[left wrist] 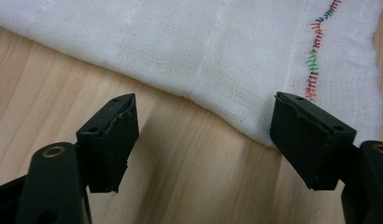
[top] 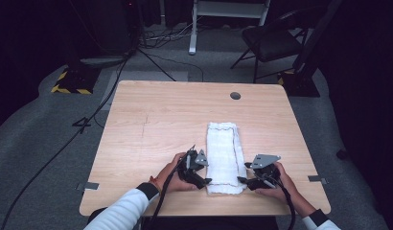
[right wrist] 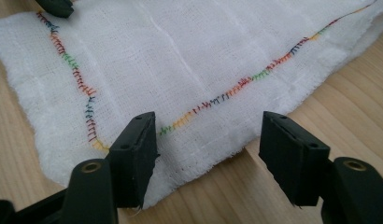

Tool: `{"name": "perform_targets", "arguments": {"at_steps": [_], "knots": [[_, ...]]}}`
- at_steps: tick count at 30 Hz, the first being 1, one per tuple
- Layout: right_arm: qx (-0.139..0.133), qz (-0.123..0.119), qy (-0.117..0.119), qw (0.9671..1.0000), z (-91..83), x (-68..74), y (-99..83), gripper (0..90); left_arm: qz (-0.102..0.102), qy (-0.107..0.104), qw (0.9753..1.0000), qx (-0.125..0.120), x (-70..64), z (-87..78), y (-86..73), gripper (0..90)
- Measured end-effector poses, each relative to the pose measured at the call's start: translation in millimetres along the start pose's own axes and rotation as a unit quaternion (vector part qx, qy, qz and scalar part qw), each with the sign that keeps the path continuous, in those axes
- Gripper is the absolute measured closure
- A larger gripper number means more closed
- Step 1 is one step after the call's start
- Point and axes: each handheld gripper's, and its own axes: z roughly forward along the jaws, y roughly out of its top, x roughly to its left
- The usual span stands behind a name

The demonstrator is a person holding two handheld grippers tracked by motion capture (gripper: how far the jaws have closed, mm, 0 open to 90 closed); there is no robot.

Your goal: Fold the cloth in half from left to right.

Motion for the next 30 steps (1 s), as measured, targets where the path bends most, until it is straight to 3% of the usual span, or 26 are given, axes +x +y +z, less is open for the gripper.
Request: {"name": "perform_targets", "arguments": {"at_steps": [7, 13, 17, 22, 27, 30], "knots": [[0.001, -0.016, 0.018, 0.9997, 0.0, 8.6, 4.9, 34.2, 0.005, 0.008, 1.0000, 0.001, -7.8, -11.1, -11.8, 23.7], [-0.027, 0.018, -0.011, 0.9994, -10.5, -14.8, 8.5, 35.2, -0.014, 0.008, 0.9994, -0.031, 4.6, -22.1, -4.3, 21.5], [-0.041, 0.027, -0.041, 0.9979, -11.9, -34.6, 16.5, 36.2, -0.021, 0.019, 0.9983, -0.051, 18.1, -25.9, 8.4, 21.2], [-0.054, 0.044, -0.050, 0.9963, -3.1, -58.3, 33.1, 37.5, -0.028, 0.051, 0.9961, -0.066, 42.0, -21.5, 30.5, 21.4], [-0.059, 0.057, -0.056, 0.9951, 14.3, -77.4, 51.6, 38.5, -0.074, 0.070, 0.9915, -0.081, 76.3, -4.8, 50.1, 23.3], [-0.052, 0.054, -0.061, 0.9954, 28.8, -85.8, 60.3, 39.3, -0.092, 0.079, 0.9897, -0.076, 94.3, 9.2, 58.4, 23.4]]}}
